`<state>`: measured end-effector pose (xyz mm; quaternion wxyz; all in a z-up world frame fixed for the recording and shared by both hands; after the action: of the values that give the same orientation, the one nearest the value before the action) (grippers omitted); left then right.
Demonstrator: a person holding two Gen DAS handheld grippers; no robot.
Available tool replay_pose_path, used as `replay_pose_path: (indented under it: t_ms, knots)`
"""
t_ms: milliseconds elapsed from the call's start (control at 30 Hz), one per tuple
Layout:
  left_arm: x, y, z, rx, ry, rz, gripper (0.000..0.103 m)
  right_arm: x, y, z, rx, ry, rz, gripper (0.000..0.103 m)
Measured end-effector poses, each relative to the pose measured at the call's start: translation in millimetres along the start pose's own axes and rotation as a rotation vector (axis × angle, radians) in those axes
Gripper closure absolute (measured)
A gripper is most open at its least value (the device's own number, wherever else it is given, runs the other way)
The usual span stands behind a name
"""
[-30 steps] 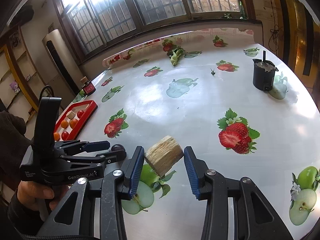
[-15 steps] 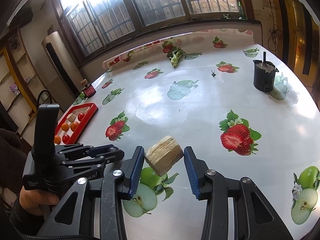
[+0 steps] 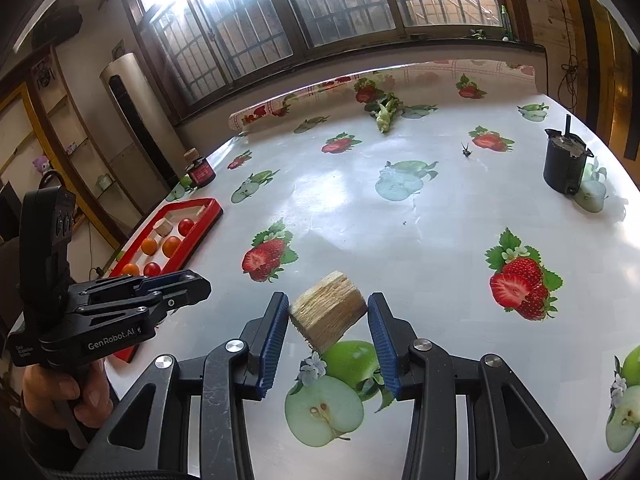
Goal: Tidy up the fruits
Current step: 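Carry the plum and beige block into the red tray and open both grippers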
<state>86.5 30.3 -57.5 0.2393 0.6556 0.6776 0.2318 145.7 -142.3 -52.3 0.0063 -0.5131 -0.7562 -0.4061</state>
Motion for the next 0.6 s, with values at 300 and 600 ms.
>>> replay_pose_path:
  t_ms: [300,600]
  knots:
    - [34,-13,-21,-0.023,0.044,-0.070,0.081,33,4,7,0.007,0.040,-0.045,0.061]
    - [64,-31,-39,-0.035,0.080,-0.131,0.081,70,3,14,0.019,0.085,-0.099,0.061]
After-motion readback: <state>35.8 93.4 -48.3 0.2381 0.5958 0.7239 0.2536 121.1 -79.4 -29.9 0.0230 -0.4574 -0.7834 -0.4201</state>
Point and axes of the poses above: each gripper's, at about its wrist camera, not at the fingertips, and z roughly the way its jaws point, x to its left, y to its top, the point moved 6 cm from there along z, roughly the way its jaws point, and after that the axes turned 11 degrees about z, right-handed, at the moved point
